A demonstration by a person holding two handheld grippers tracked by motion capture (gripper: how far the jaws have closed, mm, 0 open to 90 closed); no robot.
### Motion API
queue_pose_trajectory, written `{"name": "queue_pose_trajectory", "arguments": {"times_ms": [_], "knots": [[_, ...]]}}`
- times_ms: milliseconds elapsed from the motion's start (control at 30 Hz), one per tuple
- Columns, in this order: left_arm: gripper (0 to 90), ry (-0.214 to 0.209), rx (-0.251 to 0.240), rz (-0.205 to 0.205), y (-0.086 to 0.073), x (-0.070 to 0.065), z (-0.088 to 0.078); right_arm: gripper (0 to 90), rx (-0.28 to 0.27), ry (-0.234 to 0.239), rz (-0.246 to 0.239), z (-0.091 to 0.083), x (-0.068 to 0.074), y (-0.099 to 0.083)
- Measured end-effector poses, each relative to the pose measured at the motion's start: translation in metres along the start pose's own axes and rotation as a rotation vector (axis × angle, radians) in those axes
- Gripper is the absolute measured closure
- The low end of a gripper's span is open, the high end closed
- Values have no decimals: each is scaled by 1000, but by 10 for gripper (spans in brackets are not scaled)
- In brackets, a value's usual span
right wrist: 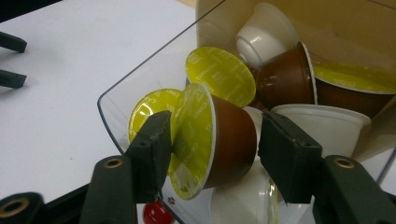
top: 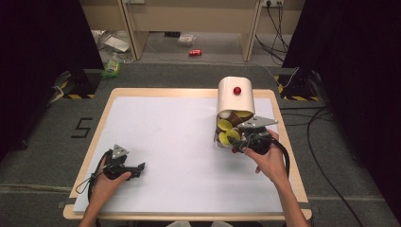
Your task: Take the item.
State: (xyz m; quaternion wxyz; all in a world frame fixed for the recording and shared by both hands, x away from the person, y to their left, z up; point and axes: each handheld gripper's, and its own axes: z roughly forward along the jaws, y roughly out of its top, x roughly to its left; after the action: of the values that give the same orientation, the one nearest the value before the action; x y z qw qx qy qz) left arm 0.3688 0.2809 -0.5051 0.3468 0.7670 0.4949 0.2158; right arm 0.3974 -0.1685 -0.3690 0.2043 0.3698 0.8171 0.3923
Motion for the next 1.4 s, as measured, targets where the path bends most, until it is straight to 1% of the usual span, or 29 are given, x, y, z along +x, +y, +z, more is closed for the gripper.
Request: {"name": "queue_pose_trajectory", "arguments": {"times_ms": [67, 200, 267, 367, 400, 467, 533, 633, 667, 700, 833, 867, 933, 1000, 1033, 1067, 1100, 1133, 1167, 1200, 1267, 1333, 1400], "knots": [[66, 1, 1, 0, 0, 0, 0, 496, -2, 7, -4, 2, 0, 0], [66, 0, 0, 0, 0, 0, 0, 511, -1, 9, 0, 1, 0, 0], [66, 1, 1, 0, 0, 0, 0, 533, -20, 0, -3, -2, -2, 1], [66, 0, 0, 0, 0, 0, 0, 540, -25, -8, -14, -5, -2, 1], [66, 0, 0, 0, 0, 0, 0, 540, -25, -8, -14, -5, -2, 1], [66, 0, 0, 0, 0, 0, 0, 543, -28, -7, -31, -7, 0, 2], [66, 0, 0, 0, 0, 0, 0, 544, -33, -6, -33, -7, 1, 3], [66, 0, 0, 0, 0, 0, 0, 544, -45, -11, -46, -11, 2, 5], [66, 0, 0, 0, 0, 0, 0, 544, -57, -17, -46, -15, 2, 6], [66, 0, 0, 0, 0, 0, 0, 544, -57, -17, -46, -15, 2, 6], [66, 1, 1, 0, 0, 0, 0, 544, -86, -26, -42, -26, -1, 8], [66, 1, 0, 0, 0, 0, 0, 544, -98, -29, -38, -31, -4, 8], [66, 1, 1, 0, 0, 0, 0, 544, -103, -32, -34, -34, -5, 7], [66, 1, 0, 0, 0, 0, 0, 544, -115, -39, -27, -41, -9, 6], [66, 0, 0, 0, 0, 0, 0, 544, -125, -49, -17, -48, -13, 4], [66, 0, 0, 0, 0, 0, 0, 544, -125, -49, -17, -48, -13, 4], [66, 1, 1, 0, 0, 0, 0, 544, -136, -59, -4, -55, -18, 1], [66, 0, 0, 0, 0, 0, 0, 544, -136, -59, -4, -55, -18, 1], [66, 1, 1, 0, 0, 0, 0, 544, -144, -71, 9, -63, -24, -2], [66, 1, 1, 0, 0, 0, 0, 544, -146, -77, 16, -66, -26, -4], [66, 1, 1, 0, 0, 0, 0, 544, -153, -91, 26, -72, -31, -7], [66, 0, 0, 0, 0, 0, 0, 544, -153, -95, 31, -74, -34, -8], [66, 1, 1, 0, 0, 0, 0, 544, -150, -110, 40, -78, -39, -12]]}}
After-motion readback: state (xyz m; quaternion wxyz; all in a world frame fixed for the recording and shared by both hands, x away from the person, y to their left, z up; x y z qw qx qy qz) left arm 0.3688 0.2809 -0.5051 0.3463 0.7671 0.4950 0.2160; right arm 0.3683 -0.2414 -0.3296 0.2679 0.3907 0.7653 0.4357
